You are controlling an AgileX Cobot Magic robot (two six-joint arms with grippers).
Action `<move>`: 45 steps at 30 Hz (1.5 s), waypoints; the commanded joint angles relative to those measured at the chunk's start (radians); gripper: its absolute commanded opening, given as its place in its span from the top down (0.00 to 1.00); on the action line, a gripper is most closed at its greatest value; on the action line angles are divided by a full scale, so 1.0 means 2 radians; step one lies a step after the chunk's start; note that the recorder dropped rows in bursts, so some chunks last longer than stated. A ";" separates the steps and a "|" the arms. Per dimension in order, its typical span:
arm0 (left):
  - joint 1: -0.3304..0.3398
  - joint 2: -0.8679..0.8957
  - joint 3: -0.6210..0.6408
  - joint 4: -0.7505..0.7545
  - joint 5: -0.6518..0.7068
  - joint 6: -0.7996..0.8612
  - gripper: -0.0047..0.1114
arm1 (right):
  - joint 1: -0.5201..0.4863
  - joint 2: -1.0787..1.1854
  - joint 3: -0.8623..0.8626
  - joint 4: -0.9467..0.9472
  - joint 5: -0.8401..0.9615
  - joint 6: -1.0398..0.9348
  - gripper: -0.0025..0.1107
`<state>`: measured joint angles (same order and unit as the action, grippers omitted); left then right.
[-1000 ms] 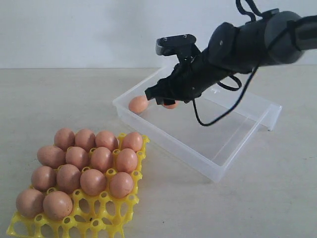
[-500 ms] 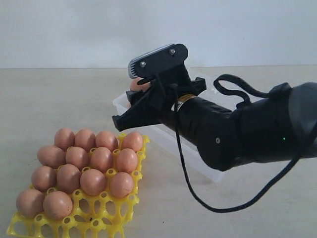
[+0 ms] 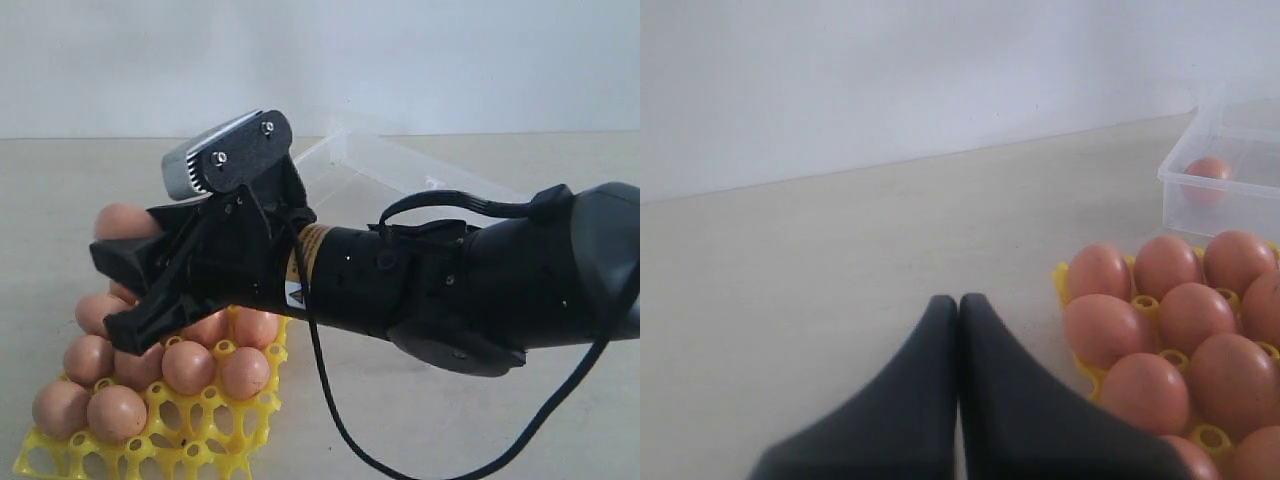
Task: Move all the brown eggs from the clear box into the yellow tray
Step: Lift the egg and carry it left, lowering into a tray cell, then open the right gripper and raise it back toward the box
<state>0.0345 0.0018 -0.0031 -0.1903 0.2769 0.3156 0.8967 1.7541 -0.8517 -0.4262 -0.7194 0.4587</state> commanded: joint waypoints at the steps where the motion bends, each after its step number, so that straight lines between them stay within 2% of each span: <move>1: -0.004 -0.001 0.002 0.000 -0.006 0.000 1.00 | 0.001 0.003 0.002 -0.062 -0.021 0.056 0.98; 6: -0.004 -0.001 0.002 0.000 -0.006 0.000 1.00 | -0.007 0.042 0.001 -0.070 -0.052 0.089 0.98; 9: -0.004 -0.001 0.002 0.000 -0.006 0.000 1.00 | -0.016 0.073 0.001 -0.105 -0.101 0.133 0.98; 13: -0.004 -0.001 0.002 0.000 -0.006 0.000 1.00 | -0.015 0.087 0.001 -0.124 -0.126 0.133 0.98; 18: -0.004 -0.001 0.002 0.000 -0.006 0.000 1.00 | -0.015 0.087 0.001 -0.192 -0.104 0.138 0.98; 26: -0.004 -0.001 0.002 0.000 -0.006 0.000 1.00 | -0.014 0.087 0.001 -0.215 0.035 0.123 0.98; 45: -0.004 -0.001 0.002 0.000 -0.006 0.000 1.00 | -0.014 0.111 0.001 -0.208 -0.011 0.058 0.98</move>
<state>0.0345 0.0018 -0.0031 -0.1903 0.2769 0.3156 0.8689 1.9735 -0.8517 -0.8476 -0.7181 0.5859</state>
